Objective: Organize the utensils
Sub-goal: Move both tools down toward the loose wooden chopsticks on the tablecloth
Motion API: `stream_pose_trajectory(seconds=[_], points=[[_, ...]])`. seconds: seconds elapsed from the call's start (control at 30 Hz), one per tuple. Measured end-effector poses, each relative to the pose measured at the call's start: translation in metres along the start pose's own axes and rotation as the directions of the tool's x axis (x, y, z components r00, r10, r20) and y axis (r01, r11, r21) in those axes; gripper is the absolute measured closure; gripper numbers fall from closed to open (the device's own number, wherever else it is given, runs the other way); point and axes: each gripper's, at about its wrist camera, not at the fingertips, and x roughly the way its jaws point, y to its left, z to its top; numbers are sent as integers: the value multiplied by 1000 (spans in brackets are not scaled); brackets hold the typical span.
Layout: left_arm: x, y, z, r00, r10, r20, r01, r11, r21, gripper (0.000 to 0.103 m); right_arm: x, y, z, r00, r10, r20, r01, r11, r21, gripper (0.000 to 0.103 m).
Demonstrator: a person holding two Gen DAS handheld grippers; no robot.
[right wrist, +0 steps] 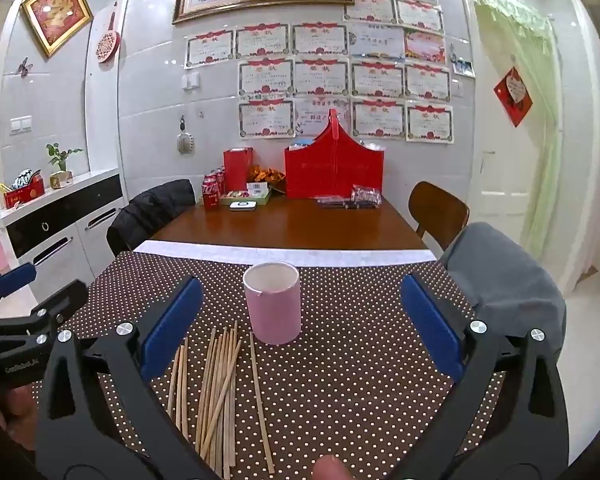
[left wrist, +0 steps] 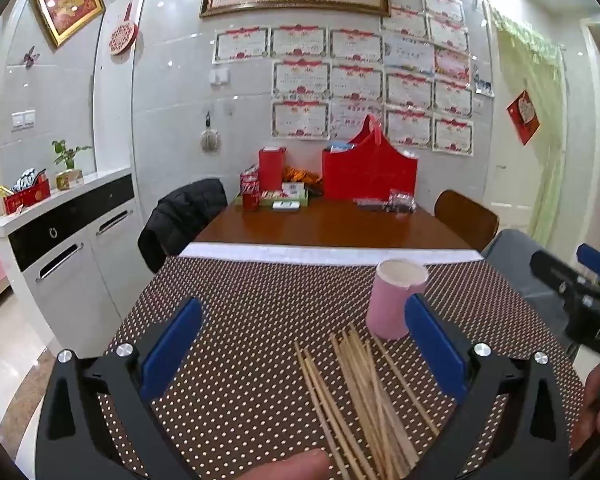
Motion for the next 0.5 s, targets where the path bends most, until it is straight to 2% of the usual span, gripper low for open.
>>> stream_pose_trajectory(seconds=[0.17, 0.23, 0.27, 0.3, 0.4, 0.43, 0.5], points=[[17, 5, -22, 996, 33, -88, -32, 999, 16, 3, 31, -13, -15, 997, 47, -61, -45, 998, 33, 5], [34, 14, -36, 992, 39, -123, -37, 999, 19, 3, 46, -19, -22, 992, 79, -95, -74, 996, 56, 5], [46, 15, -47, 984, 45, -170, -41, 999, 29, 3, 58, -25, -28, 988, 100, -121, -91, 993, 75, 5], [54, 12, -48, 985, 44, -167, -40, 999, 28, 3, 70, -29, -35, 982, 112, -151, -99, 991, 92, 5], [74, 14, -74, 956, 78, -282, -56, 995, 89, 3, 95, -34, -51, 960, 154, -232, -129, 984, 119, 5], [82, 12, -81, 947, 90, -308, -61, 993, 104, 3, 102, -35, -57, 949, 157, -272, -131, 985, 112, 5], [95, 7, -96, 932, 105, -346, -65, 990, 124, 3, 108, -37, -64, 941, 147, -303, -127, 988, 84, 5]])
